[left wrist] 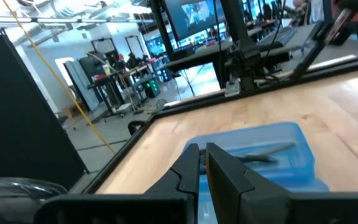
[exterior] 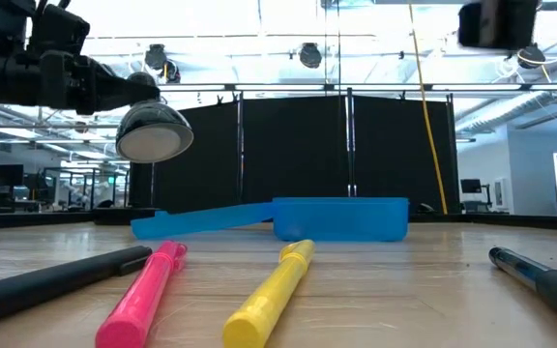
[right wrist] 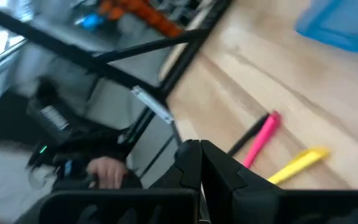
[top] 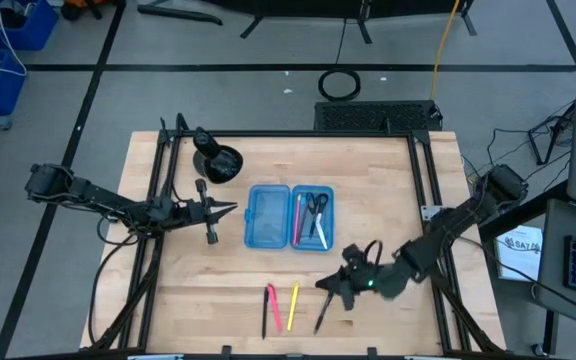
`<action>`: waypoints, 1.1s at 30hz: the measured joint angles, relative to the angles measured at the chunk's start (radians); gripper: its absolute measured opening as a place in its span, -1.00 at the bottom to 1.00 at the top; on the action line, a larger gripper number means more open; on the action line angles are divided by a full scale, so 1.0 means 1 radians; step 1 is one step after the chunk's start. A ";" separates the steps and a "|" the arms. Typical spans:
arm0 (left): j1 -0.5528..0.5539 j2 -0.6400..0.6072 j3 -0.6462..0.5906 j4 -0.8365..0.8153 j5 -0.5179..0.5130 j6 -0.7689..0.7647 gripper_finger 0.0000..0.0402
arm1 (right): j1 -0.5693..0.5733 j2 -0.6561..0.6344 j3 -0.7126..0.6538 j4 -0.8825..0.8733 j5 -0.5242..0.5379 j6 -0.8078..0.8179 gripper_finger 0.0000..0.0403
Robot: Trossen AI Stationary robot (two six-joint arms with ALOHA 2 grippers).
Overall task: Pick & place school supplies into a supply box
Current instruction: Put the right black pen into the supply box
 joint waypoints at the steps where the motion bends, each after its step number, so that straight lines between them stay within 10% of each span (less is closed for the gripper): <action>1: 0.000 0.000 0.000 -0.007 0.000 0.000 -0.85 | 0.016 0.021 0.052 -0.071 0.028 0.045 -1.00; 15: 0.000 0.000 0.000 -0.086 0.001 0.006 -0.85 | 0.049 0.460 0.752 -0.508 0.037 0.356 -1.00; 33: 0.000 0.000 -0.001 -0.111 0.034 0.037 -0.85 | 0.023 0.609 0.784 -0.845 -0.346 0.828 -0.98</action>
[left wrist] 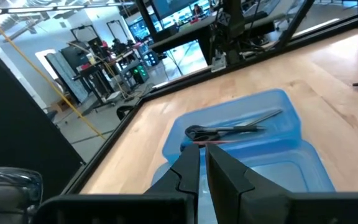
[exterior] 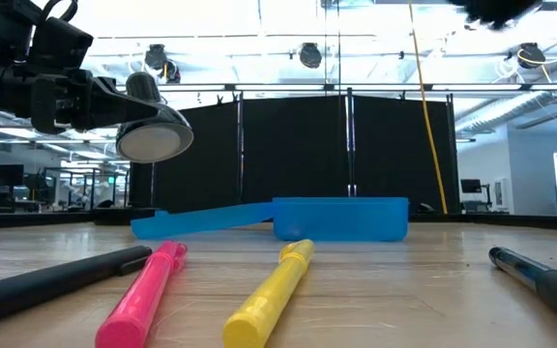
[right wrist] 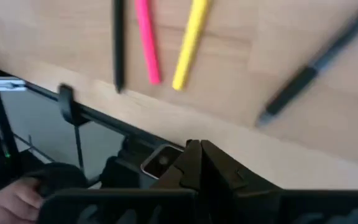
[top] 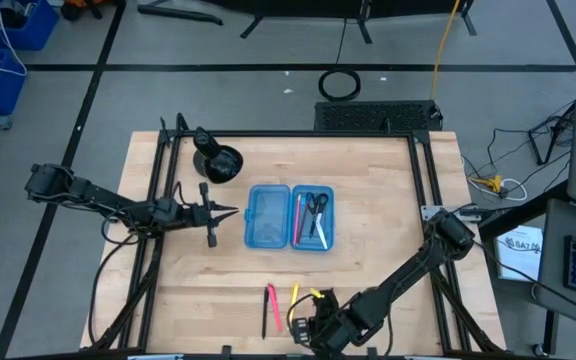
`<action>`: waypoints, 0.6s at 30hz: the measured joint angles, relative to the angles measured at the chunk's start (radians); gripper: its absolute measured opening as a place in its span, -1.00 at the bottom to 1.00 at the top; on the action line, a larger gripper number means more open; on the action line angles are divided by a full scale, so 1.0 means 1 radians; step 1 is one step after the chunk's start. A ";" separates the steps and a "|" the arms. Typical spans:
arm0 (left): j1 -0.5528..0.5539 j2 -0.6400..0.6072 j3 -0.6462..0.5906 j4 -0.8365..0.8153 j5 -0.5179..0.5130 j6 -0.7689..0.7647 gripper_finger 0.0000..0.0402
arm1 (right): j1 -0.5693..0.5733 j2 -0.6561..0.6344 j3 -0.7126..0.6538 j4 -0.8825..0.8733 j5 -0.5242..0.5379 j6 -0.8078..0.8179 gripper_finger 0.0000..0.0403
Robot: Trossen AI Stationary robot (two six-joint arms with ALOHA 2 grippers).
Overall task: Pick & place school supplies into a supply box
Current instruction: Put the right black pen into the supply box
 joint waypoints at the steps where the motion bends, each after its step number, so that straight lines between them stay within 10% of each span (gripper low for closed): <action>1: 0.000 0.000 0.000 0.001 0.002 0.000 -0.85 | -0.003 0.000 0.000 0.006 0.014 -0.013 -0.95; 18: 0.000 0.000 0.000 0.003 0.002 0.020 -0.85 | -0.055 0.000 -0.035 -0.189 -0.087 0.070 -0.39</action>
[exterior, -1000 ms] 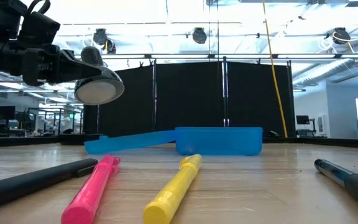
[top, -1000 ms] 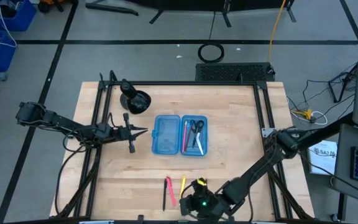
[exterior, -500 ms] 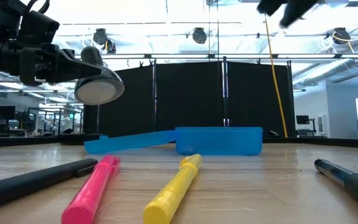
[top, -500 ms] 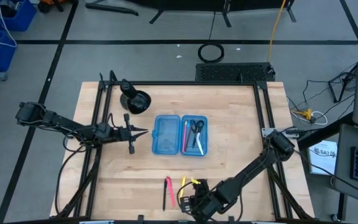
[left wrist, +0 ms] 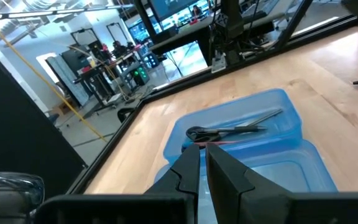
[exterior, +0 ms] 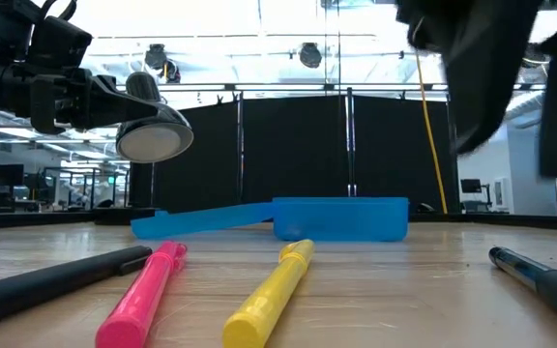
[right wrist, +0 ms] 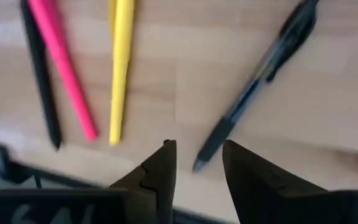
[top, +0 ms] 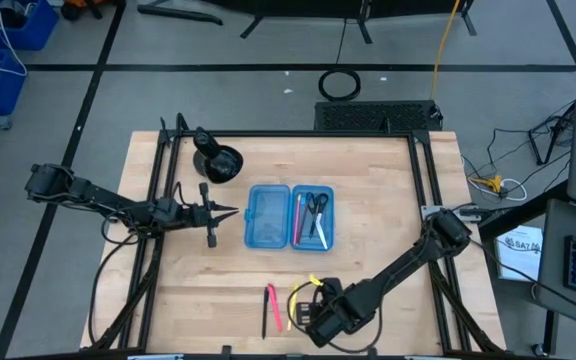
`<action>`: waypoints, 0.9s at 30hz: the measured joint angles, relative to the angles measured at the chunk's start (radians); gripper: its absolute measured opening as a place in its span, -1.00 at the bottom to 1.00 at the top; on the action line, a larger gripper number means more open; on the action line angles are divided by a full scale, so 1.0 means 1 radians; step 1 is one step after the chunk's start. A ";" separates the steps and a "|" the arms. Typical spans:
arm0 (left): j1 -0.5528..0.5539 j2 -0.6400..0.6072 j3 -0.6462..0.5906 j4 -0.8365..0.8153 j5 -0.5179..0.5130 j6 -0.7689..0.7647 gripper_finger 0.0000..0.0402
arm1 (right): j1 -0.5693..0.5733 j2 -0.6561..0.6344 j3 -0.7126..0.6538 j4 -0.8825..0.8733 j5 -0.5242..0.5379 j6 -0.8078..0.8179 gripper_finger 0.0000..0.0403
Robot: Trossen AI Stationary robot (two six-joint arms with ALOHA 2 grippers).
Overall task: Pick & place school supplies into a supply box
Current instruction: Put the right black pen into the supply box
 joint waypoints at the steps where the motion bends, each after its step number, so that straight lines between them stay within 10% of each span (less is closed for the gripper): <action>1: 0.000 0.000 0.000 0.000 0.000 0.001 -0.85 | -0.004 0.000 -0.014 0.007 -0.002 -0.001 -0.40; 27: 0.000 0.000 0.000 -0.003 -0.002 -0.003 -0.85 | -0.033 -0.003 -0.274 0.229 -0.274 -0.025 -0.45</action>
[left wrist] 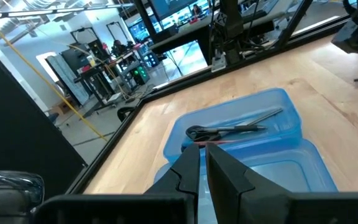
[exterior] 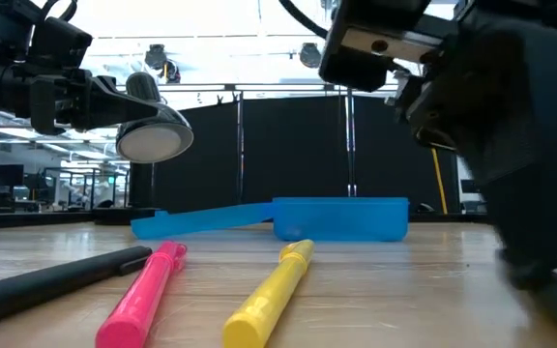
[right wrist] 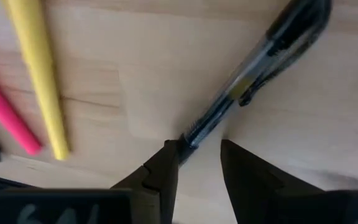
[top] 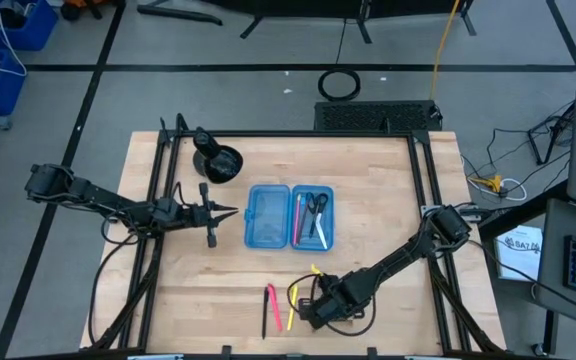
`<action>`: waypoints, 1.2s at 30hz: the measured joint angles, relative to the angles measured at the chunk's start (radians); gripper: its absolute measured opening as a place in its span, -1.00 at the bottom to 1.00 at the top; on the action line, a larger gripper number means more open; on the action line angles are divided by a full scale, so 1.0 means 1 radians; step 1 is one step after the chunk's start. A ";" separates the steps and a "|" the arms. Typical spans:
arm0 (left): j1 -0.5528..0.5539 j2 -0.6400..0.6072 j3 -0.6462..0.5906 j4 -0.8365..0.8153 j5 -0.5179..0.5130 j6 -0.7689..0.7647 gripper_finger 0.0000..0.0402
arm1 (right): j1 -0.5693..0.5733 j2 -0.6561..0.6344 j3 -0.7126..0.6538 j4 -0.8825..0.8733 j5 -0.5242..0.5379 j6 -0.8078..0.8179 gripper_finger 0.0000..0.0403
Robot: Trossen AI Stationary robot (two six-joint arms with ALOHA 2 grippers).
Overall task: Pick & place school supplies into a supply box
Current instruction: Put the right black pen into the supply box
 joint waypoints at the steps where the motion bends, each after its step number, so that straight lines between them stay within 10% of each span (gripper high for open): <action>1: 0.000 0.000 0.000 0.000 0.000 0.000 -0.85 | 0.001 0.000 0.000 -0.026 -0.028 0.002 -0.45; 7: 0.000 0.000 0.000 0.000 0.002 -0.002 -0.85 | 0.021 0.001 -0.002 -0.130 -0.205 0.001 -0.45; 19: 0.000 0.000 0.000 0.000 0.002 -0.008 -0.85 | 0.045 -0.018 0.002 -0.105 -0.119 -0.007 -0.62; 29: 0.000 0.000 0.000 0.001 0.002 -0.026 -0.85 | 0.094 -0.181 0.004 -0.104 0.544 0.018 -0.74; 36: 0.000 0.000 0.000 0.002 0.000 -0.026 -0.85 | 0.044 -0.159 0.002 0.047 0.346 0.058 -0.86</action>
